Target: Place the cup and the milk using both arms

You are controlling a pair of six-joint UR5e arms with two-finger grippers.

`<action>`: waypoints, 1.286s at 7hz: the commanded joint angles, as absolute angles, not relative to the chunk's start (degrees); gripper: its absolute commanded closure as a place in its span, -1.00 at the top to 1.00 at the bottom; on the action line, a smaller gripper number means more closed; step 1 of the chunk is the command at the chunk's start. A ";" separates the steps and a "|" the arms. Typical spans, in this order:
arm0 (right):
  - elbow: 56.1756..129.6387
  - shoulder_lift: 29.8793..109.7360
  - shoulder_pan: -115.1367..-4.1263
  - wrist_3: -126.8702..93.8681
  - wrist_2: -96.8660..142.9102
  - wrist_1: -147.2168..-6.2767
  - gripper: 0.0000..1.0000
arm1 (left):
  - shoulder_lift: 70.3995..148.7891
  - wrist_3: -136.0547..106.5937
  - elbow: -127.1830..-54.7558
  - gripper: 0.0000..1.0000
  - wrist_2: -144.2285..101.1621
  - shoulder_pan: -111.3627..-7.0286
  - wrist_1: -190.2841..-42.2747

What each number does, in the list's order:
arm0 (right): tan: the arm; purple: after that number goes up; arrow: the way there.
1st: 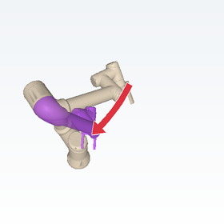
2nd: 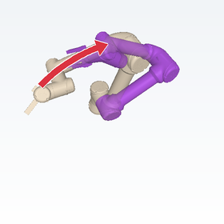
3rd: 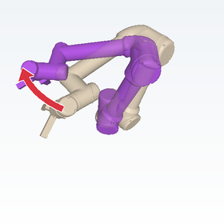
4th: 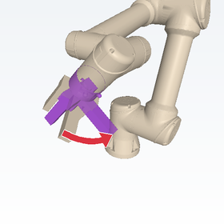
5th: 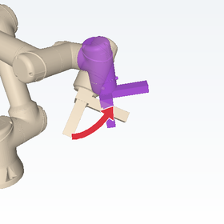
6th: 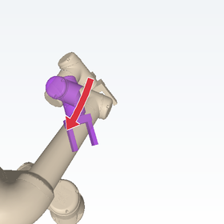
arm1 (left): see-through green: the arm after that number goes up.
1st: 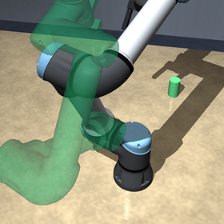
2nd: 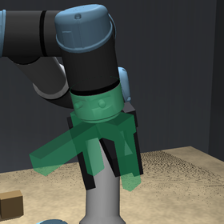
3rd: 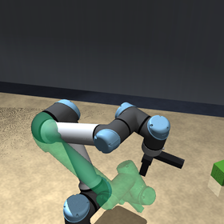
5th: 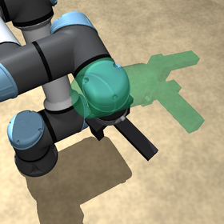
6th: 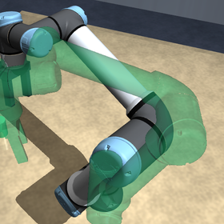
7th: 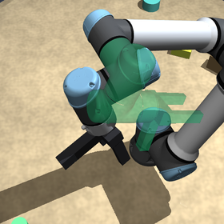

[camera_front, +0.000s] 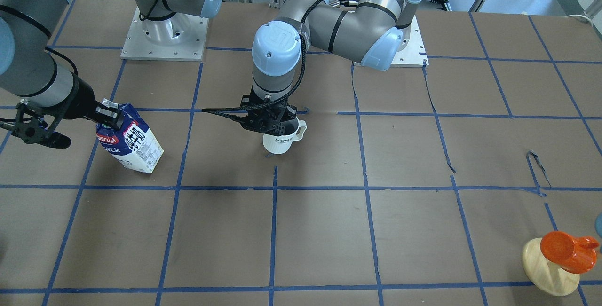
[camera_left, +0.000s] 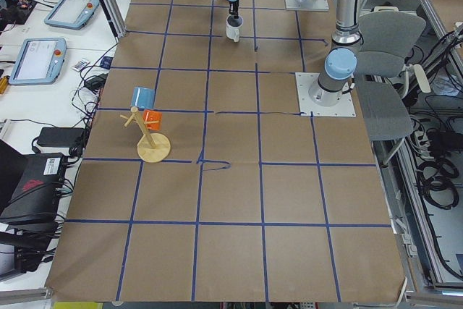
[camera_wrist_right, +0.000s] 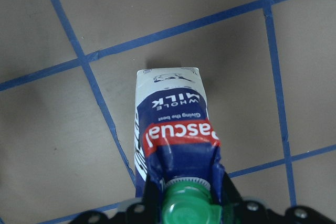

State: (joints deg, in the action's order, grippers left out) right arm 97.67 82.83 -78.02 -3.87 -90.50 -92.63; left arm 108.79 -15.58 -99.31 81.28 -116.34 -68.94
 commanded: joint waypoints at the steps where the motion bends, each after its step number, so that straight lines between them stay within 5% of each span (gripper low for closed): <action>1: 95.37 82.44 -83.29 -3.51 -90.44 -91.93 -0.95 | 108.55 -15.56 -99.67 1.00 81.65 -117.07 -69.43; 5: 95.54 82.44 -90.16 -4.39 -89.31 -91.94 -0.93 | 96.63 -14.51 -95.46 1.00 88.59 -109.99 -86.45; 9: 95.71 79.55 -99.48 -12.12 -88.33 -94.39 -0.89 | 88.51 -3.47 -94.67 1.00 96.15 -97.41 -86.74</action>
State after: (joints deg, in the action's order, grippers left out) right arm 95.62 80.57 -97.40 -9.50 -88.46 -93.71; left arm 89.98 -8.28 -95.30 95.48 -101.04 -86.42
